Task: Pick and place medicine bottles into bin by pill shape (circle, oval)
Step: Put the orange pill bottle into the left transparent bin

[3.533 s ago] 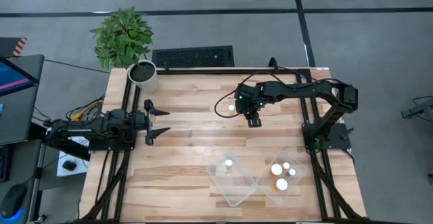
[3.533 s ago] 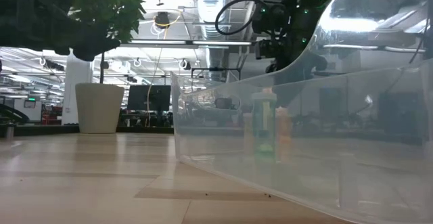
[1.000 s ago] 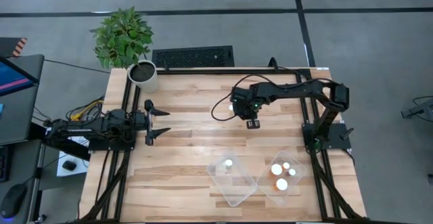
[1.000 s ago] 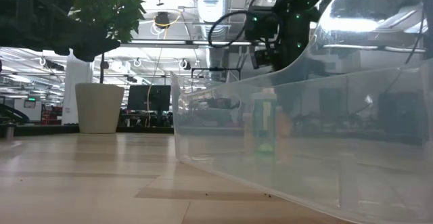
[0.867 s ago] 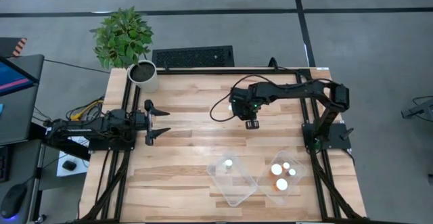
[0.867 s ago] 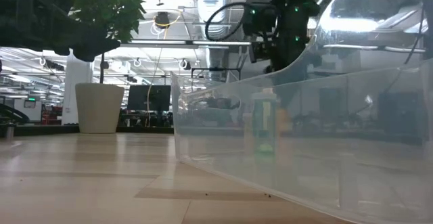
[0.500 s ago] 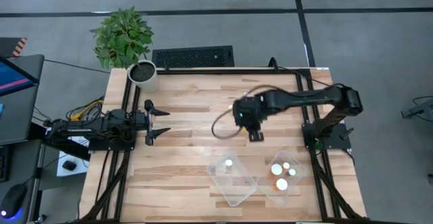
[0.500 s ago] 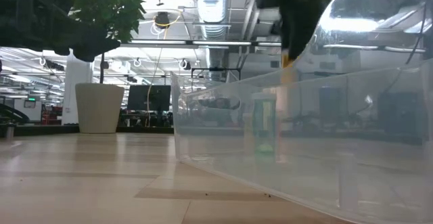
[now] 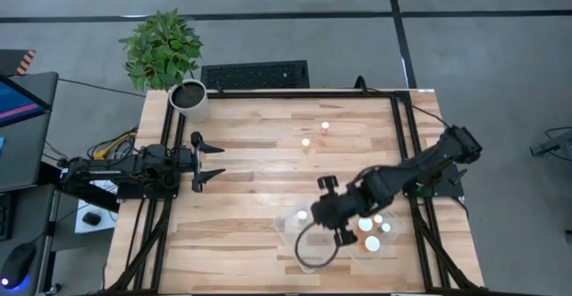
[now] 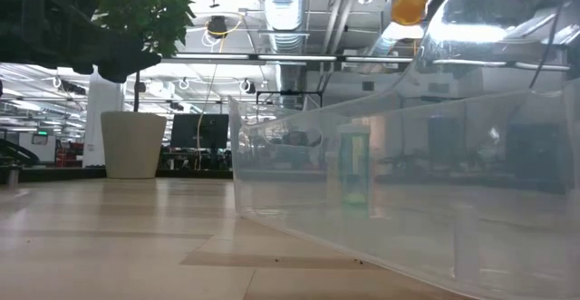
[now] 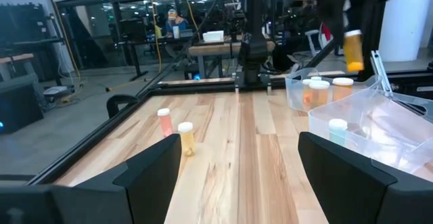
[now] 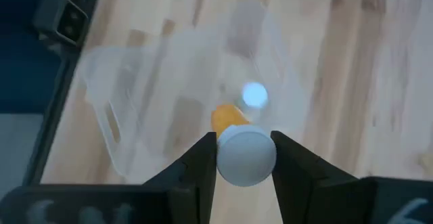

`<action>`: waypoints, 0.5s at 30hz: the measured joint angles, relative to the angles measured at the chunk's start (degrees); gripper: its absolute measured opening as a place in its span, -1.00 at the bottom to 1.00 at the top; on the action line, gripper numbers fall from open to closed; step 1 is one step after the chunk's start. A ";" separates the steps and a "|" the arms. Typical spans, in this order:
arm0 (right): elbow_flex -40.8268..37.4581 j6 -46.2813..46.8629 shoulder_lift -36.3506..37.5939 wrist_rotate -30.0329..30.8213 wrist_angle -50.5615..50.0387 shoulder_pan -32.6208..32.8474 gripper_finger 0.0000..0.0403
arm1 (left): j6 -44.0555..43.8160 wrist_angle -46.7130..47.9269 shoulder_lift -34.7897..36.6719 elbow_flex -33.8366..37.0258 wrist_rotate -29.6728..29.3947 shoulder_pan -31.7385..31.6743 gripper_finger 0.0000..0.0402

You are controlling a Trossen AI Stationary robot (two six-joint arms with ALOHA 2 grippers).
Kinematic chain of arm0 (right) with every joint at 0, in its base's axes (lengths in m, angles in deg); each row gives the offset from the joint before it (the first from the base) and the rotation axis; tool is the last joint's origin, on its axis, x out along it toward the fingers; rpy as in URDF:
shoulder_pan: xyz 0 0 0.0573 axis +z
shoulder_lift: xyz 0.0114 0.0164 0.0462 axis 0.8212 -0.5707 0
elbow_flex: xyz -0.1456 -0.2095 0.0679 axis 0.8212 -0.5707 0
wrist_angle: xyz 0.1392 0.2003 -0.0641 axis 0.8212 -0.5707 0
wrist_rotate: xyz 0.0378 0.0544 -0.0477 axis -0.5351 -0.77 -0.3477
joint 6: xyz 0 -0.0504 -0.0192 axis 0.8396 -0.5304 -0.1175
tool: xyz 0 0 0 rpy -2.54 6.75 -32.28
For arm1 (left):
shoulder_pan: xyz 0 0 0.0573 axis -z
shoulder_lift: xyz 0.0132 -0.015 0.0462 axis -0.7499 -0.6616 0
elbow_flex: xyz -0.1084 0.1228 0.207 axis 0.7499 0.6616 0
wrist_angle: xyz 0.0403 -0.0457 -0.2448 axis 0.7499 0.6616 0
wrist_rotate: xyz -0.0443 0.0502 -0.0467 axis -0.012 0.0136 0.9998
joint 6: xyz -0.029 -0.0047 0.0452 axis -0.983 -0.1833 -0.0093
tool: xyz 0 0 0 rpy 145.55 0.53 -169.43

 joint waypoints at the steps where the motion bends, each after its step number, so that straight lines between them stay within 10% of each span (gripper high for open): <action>1: 0.76 0.30 -1.13 0.64 0.20 0.89 -0.34 | 0.00 0.04 -0.02 0.00 0.00 0.02 0.46; 15: 5.72 2.92 -15.95 0.73 0.52 3.49 -0.33 | 0.00 -0.02 -0.15 -0.01 0.01 0.00 0.46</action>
